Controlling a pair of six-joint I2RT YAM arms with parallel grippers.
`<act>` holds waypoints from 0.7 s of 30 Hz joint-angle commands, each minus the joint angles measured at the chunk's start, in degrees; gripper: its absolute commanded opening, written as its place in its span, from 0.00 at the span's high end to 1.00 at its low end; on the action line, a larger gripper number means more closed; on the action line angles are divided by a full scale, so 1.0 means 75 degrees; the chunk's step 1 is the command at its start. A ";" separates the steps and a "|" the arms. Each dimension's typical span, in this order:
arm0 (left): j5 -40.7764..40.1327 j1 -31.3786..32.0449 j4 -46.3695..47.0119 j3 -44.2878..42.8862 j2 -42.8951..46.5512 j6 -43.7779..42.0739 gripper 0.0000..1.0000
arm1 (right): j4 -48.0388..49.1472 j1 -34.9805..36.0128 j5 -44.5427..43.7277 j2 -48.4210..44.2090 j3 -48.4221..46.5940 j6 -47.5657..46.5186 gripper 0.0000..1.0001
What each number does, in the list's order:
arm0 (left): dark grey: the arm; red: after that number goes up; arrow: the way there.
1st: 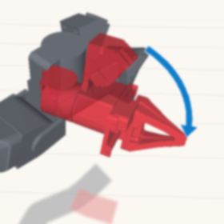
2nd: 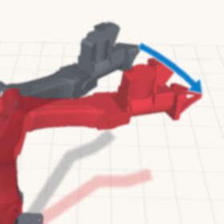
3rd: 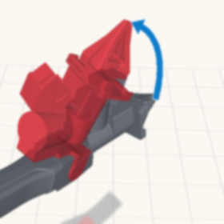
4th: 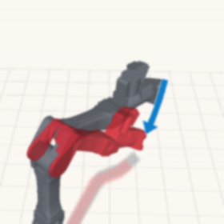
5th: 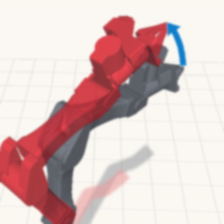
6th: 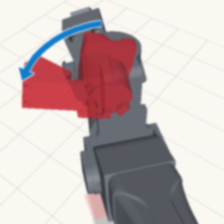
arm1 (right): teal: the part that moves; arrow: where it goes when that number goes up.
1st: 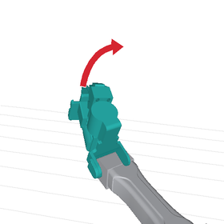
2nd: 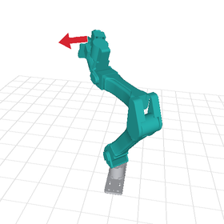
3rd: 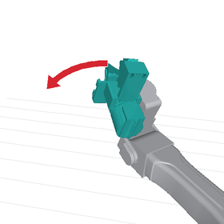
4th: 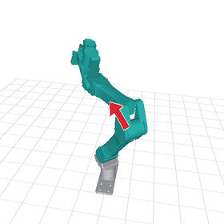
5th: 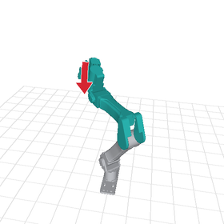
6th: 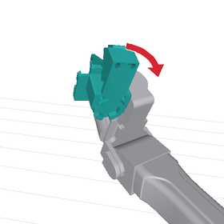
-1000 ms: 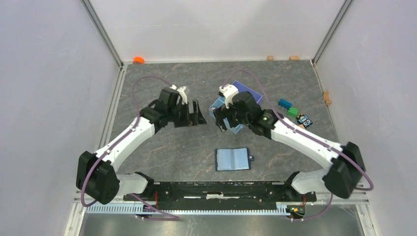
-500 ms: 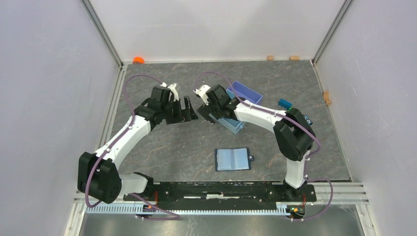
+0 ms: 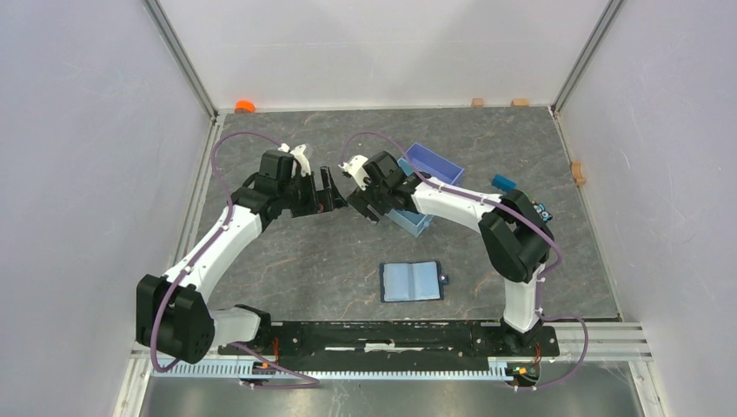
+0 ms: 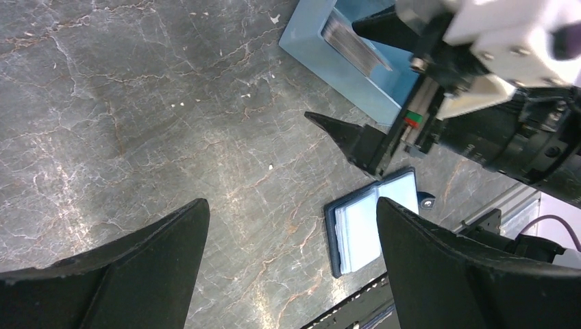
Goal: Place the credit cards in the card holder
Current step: Pick up the credit card from the storage box.
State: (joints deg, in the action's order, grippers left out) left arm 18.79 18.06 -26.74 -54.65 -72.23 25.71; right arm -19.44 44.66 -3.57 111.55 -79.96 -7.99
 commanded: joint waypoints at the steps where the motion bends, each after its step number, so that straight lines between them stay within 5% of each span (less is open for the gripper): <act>1: 0.0271 -0.0086 0.0261 0.0046 0.0213 -0.0171 0.03 | 0.0172 0.0116 0.0763 -0.0676 0.0137 0.0167 0.12; 9: 0.0357 -0.0135 0.0273 0.0049 0.0183 -0.0165 0.03 | 0.0018 0.0118 0.0825 -0.0714 0.0074 0.0198 0.17; 21: 0.0460 -0.0205 0.0274 0.0057 0.0147 -0.0153 0.03 | -0.0047 0.0125 0.0788 -0.0892 0.0004 0.0350 0.54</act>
State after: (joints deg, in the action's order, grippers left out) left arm 20.12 16.93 -26.46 -54.39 -72.18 25.74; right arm -19.49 44.99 0.69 107.61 -79.11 -6.52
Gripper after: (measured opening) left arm 0.971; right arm 0.530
